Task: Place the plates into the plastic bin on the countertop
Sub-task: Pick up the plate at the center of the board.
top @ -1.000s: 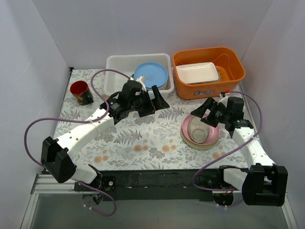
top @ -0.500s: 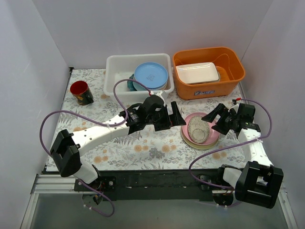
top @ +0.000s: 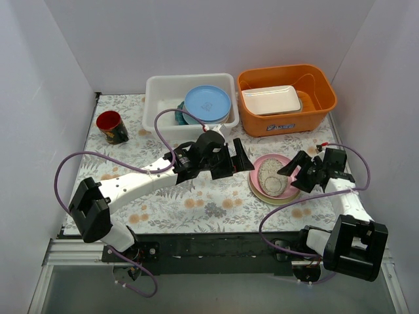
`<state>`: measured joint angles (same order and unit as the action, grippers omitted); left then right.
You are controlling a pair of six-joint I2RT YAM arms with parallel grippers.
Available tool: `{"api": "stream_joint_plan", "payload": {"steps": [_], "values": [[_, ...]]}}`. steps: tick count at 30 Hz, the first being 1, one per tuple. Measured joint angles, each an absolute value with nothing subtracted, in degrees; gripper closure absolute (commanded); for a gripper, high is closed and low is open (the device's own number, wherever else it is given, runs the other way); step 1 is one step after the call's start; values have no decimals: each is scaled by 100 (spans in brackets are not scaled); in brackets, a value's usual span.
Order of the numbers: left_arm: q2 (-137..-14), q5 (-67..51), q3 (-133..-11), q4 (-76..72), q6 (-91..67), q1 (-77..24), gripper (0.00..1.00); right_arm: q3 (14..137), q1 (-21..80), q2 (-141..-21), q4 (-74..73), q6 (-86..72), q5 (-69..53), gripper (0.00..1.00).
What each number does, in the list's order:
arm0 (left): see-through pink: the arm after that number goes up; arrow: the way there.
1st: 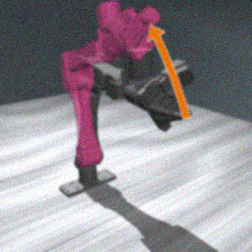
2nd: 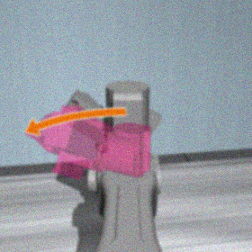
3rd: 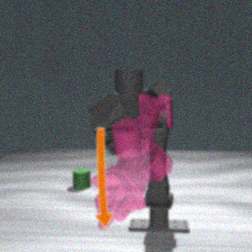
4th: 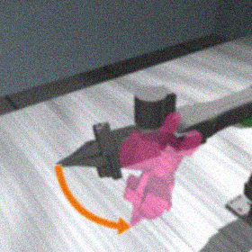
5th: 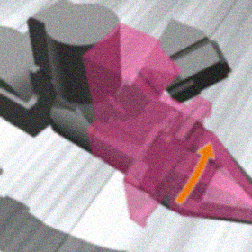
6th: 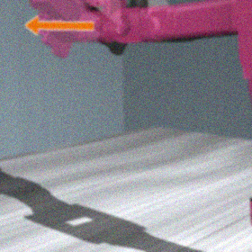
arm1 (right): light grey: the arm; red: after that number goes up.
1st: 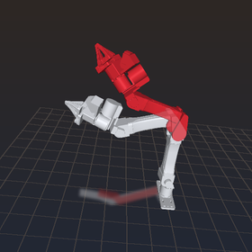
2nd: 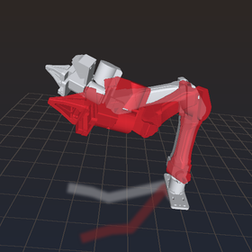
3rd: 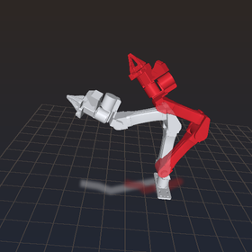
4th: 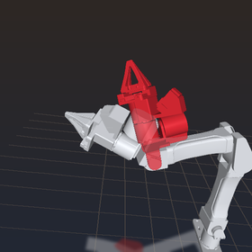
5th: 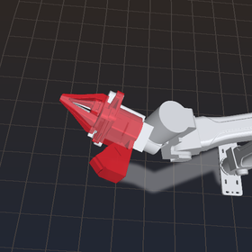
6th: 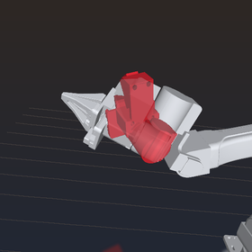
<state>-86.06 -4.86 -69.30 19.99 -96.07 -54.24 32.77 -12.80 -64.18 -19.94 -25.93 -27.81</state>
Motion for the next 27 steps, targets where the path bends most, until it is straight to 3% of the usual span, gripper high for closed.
{"api": "stream_joint_plan", "payload": {"steps": [14, 17, 19, 27], "values": [[-8606, -462, -6711, 1984, -9695, -5424, 2, 2838, -1345, -6665, -1463, -2563, -2786, 28], [-8606, -462, -6692, 1964, -9699, -5424, 2, 2812, -1345, -6753, -1337, -2571, -2847, 35], [-8606, -460, -6678, 1968, -9699, -5424, 2, 2770, -1350, -6803, -1251, -2574, -2877, 45], [-8606, -443, -6617, 1946, -9714, -5424, 2, 2633, -1354, -7078, -888, -2561, -3148, 60]]}}
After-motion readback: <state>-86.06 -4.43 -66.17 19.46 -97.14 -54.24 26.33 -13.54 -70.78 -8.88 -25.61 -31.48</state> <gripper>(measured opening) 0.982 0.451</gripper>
